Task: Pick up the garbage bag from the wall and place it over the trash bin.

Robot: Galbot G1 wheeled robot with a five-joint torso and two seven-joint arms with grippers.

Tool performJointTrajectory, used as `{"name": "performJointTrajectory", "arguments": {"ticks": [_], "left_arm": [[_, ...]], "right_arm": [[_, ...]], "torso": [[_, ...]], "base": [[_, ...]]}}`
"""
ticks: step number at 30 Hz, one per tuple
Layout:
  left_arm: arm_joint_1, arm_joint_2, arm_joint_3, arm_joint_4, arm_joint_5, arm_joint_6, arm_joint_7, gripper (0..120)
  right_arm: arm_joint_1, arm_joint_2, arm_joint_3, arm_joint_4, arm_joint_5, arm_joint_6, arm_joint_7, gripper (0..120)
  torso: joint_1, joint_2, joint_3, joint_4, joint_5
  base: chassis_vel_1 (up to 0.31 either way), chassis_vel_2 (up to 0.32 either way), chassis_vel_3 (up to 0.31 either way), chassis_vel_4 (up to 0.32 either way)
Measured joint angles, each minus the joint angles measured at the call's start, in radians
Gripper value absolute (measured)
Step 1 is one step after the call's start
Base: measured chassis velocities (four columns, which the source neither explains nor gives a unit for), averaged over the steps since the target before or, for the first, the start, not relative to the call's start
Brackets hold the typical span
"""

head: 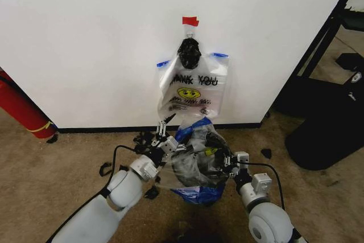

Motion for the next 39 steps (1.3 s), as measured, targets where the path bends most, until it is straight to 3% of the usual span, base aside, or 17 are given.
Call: {"name": "performJointTrajectory", "arguments": {"ticks": [5, 7, 13, 26, 31, 39], "left_arm": [[-0.013, -0.017, 0.011, 0.020, -0.088, -0.031, -0.007, 72], [-0.013, -0.018, 0.011, 0.022, -0.089, -0.032, -0.011, 70], [-0.014, -0.019, 0.007, 0.024, -0.089, -0.024, -0.023, 44], [-0.020, -0.018, 0.006, 0.036, -0.112, -0.038, -0.011, 0], [-0.029, -0.021, 0.003, 0.051, -0.130, -0.038, -0.014, 0], [-0.036, -0.020, -0.033, 0.104, -0.134, -0.017, -0.071, 0]], "right_arm": [[-0.003, -0.003, -0.001, -0.005, -0.003, 0.002, -0.012, 0], [-0.003, -0.003, 0.000, -0.005, -0.003, 0.002, -0.014, 0], [-0.003, -0.007, 0.000, -0.006, -0.003, 0.002, -0.022, 0], [-0.002, -0.015, 0.004, -0.025, -0.018, 0.025, -0.052, 0], [-0.003, -0.021, 0.015, -0.034, -0.039, 0.072, -0.109, 0], [0.014, -0.042, 0.059, -0.102, -0.088, 0.239, -0.270, 0]], "torso": [[0.000, 0.000, 0.000, -0.0003, 0.0001], [0.000, 0.000, 0.000, -0.0002, 0.0001], [0.000, 0.000, 0.000, -0.0001, 0.0001], [0.000, 0.000, 0.000, -0.0001, 0.0001], [0.000, 0.000, 0.000, -0.0001, 0.0001], [0.000, 0.000, 0.000, -0.0001, 0.0001]], "base": [[0.000, 0.000, 0.000, 0.000], [0.000, 0.000, 0.000, 0.000], [0.000, 0.000, 0.000, 0.000], [0.000, 0.000, 0.000, 0.000], [0.000, 0.000, 0.000, 0.000], [0.000, 0.000, 0.000, 0.000]]}}
